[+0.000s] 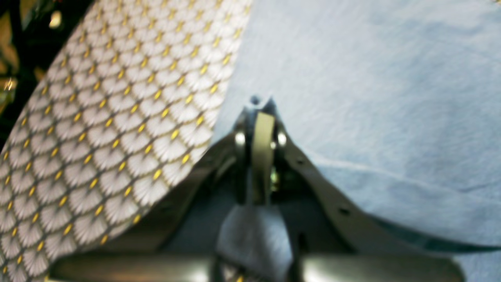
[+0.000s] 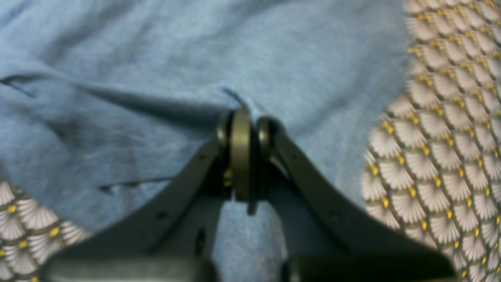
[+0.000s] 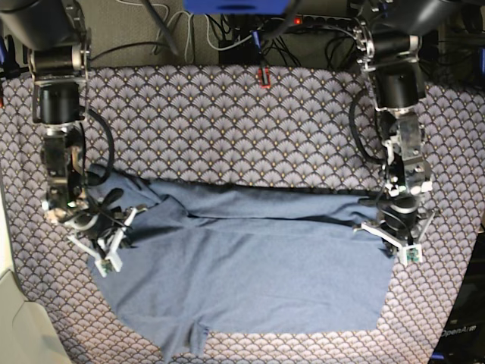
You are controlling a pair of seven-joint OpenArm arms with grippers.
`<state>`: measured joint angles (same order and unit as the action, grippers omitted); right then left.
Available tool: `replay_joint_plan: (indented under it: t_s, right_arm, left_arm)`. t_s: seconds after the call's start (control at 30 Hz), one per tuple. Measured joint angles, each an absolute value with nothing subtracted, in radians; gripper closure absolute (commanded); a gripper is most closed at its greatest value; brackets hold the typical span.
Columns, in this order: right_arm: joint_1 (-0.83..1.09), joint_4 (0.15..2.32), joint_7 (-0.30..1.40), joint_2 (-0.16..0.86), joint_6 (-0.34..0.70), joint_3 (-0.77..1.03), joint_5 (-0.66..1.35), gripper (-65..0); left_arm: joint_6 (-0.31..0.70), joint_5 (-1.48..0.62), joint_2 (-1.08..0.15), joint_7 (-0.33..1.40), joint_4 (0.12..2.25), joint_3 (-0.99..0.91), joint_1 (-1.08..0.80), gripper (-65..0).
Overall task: Fold the T-shirt properly
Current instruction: 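Pull the lifted edge across the shirt with both grippers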
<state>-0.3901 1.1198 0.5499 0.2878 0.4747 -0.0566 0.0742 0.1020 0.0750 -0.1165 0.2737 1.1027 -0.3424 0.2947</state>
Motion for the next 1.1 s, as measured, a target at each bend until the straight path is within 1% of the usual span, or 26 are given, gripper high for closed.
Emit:
replay_joint_plan:
  t_s: [0.1, 0.3, 0.57, 0.7, 0.83, 0.93, 1.0, 1.1]
  right_arm:
    - [-0.41, 1.072, 0.501, 0.291, 0.474, -0.076, -0.001, 0.0]
    - [-0.464, 0.999, 0.447, 0.29, 0.474, -0.195, -0.019, 0.0]
    - [-0.563, 0.895, 0.443, 0.272, 0.474, -0.199, -0.017, 0.0]
    - [-0.59, 0.88, 0.444, 0.272, 0.474, -0.203, -0.02, 0.0]
    - [-0.629, 0.88, 0.396, 0.272, 0.473, -0.295, -0.02, 0.0]
    - [-0.631, 0.88, 0.396, 0.266, 0.473, -0.345, -0.027, 0.0]
    - [-0.625, 0.879, 0.391, 0.263, 0.473, -0.344, -0.105, 0.0]
    - [-0.625, 0.878, 0.371, 0.249, 0.473, -0.341, -0.164, 0.0]
  left_arm:
    - [0.106, 0.075, -0.137, 0.257, 1.081, -0.334, 0.291, -0.8]
    - [0.105, 0.075, -0.159, 0.255, 1.03, -0.336, 0.303, -0.8]
    - [0.104, 0.075, -0.171, 0.252, 1.02, -0.336, 0.316, -0.9]
    - [0.102, 0.075, -0.169, 0.254, 1.018, -0.337, 0.324, -0.9]
    - [0.102, 0.075, -0.169, 0.25, 1.018, -0.337, 0.351, -1.0]
    - [0.102, 0.075, -0.169, 0.25, 1.018, -0.337, 0.356, -1.0]
    - [0.102, 0.075, -0.17, 0.251, 1.018, -0.337, 0.356, -1.0]
    - [0.102, 0.075, -0.172, 0.253, 1.018, -0.337, 0.361, -2.1]
